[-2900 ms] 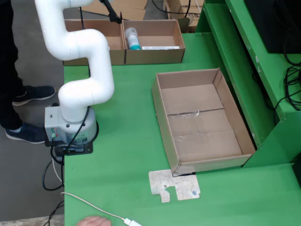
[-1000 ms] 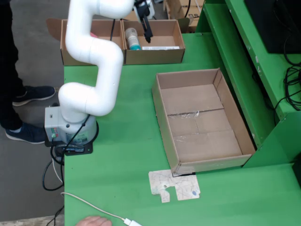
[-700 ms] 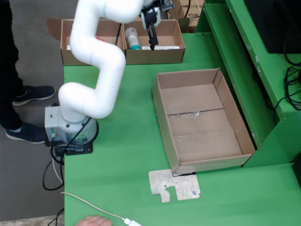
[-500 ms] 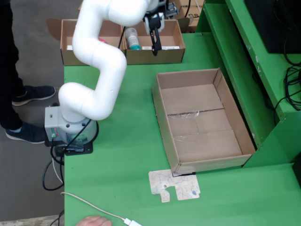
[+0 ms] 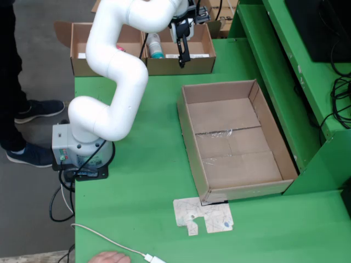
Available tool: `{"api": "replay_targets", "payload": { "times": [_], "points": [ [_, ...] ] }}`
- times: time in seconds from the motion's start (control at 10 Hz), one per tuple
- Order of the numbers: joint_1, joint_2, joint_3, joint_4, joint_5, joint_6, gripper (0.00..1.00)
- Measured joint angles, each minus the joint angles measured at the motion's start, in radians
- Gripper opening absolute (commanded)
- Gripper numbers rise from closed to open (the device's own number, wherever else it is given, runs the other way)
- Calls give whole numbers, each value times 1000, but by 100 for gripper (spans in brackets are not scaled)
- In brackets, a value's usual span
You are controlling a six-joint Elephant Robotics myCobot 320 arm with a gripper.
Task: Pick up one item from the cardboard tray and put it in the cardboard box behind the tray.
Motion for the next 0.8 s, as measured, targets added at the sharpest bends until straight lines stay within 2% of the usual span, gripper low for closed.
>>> {"api": "replay_targets", "payload": {
  "times": [0.4, 0.8],
  "points": [
    [-6, 0, 0, 8, 5, -8, 100],
    [-80, -38, 0, 91, 35, -54, 100]
  ]
}}
